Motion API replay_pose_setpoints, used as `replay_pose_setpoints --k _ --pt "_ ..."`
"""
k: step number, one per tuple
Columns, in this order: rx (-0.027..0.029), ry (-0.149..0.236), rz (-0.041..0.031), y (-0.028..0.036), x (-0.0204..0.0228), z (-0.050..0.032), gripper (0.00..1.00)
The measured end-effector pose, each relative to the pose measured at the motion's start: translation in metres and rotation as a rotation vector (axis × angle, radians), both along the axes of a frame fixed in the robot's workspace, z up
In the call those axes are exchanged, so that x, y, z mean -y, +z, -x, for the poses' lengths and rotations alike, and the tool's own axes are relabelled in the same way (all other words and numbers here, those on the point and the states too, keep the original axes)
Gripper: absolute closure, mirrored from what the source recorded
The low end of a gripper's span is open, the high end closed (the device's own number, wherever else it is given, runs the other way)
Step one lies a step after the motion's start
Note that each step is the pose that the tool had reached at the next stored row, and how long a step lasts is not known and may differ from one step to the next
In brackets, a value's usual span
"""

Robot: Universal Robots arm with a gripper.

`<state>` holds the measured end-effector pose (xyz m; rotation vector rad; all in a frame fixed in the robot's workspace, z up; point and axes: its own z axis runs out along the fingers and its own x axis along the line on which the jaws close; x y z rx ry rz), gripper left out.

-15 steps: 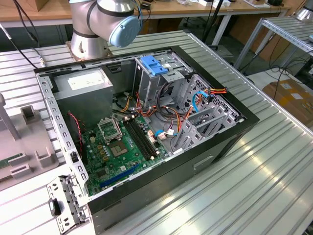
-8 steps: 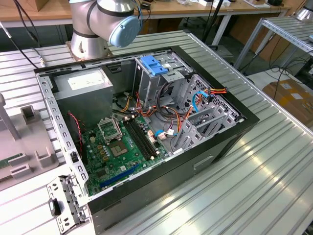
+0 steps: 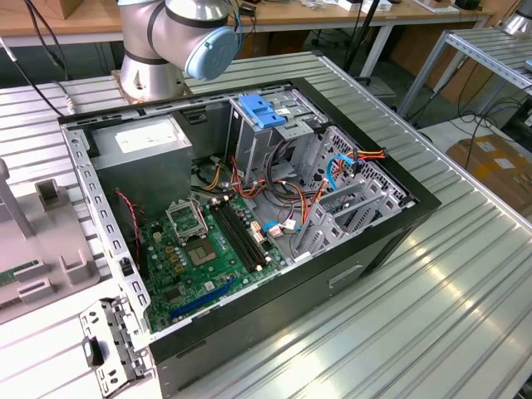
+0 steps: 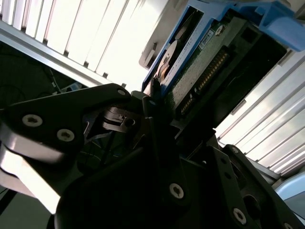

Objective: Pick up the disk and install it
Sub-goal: 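Pick up the disk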

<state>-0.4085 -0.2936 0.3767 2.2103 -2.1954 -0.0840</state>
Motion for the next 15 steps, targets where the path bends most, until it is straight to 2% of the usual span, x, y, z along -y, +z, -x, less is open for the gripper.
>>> replay_pose_setpoints --k 15 --pt "-0.0001 0.000 0.0000 0.0139 0.0000 0.0000 0.64"
